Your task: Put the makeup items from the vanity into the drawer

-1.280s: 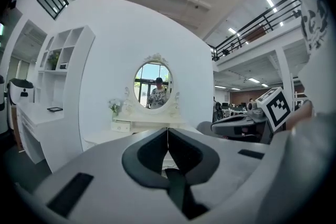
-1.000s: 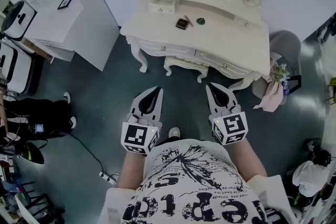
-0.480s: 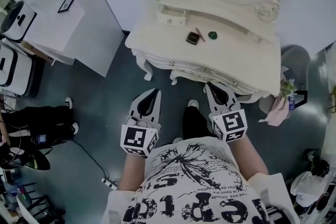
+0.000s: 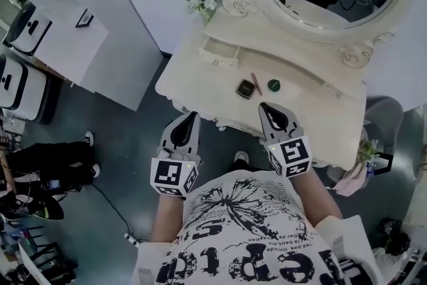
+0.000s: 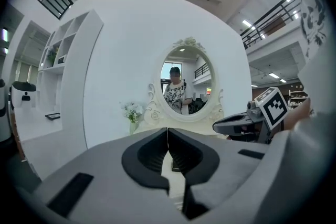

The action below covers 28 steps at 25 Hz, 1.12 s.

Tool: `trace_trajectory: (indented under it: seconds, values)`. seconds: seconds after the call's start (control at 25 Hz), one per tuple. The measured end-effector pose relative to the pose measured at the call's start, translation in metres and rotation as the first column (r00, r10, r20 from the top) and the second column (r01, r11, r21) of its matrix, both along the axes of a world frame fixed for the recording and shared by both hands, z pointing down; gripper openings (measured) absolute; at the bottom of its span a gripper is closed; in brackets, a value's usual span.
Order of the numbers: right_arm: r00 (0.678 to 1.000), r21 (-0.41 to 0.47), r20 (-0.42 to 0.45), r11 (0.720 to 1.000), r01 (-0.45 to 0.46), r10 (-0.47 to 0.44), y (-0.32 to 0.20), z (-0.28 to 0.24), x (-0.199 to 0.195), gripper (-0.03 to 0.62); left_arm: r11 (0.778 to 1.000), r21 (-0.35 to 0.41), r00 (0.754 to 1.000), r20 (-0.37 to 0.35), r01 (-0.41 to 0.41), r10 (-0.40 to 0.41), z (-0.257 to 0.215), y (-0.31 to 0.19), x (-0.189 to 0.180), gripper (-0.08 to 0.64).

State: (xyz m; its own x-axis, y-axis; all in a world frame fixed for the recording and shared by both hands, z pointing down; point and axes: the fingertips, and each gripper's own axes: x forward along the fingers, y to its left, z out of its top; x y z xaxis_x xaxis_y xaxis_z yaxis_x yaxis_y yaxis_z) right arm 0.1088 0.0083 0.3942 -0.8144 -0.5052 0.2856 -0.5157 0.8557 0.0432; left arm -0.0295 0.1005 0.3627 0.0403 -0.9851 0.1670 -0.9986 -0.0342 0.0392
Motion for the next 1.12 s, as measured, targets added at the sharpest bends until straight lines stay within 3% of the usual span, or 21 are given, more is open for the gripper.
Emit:
trace_trajectory:
  seconds: [0.32,0.64,0.88,1.12]
  values:
    - [1.000,-0.083,-0.020,0.996,0.014,-0.016,-0.075,0.027,-0.008,0.018,0.998,-0.066,1.000,0.006,-0.012,0.013,0.016,-0.081,-0.001,0.021]
    - [0.993,-0.185,-0.109,0.980,-0.067,0.047,-0.103,0.065,-0.018,0.018,0.986,-0.093,0.990,-0.022,-0.139,0.138,0.028,-0.140,-0.009,0.020]
    - [0.966,-0.251,-0.150,0.937,-0.241,0.209,-0.116,0.086,-0.025,0.018,0.937,-0.159,0.950,-0.025,-0.310,0.311,0.043,-0.172,-0.027,0.020]
    - [0.903,-0.313,-0.246,0.852,-0.419,0.353,-0.118,0.115,-0.036,0.018,0.881,-0.194,0.901,-0.055,-0.432,0.430,0.058,-0.197,-0.056,0.020]
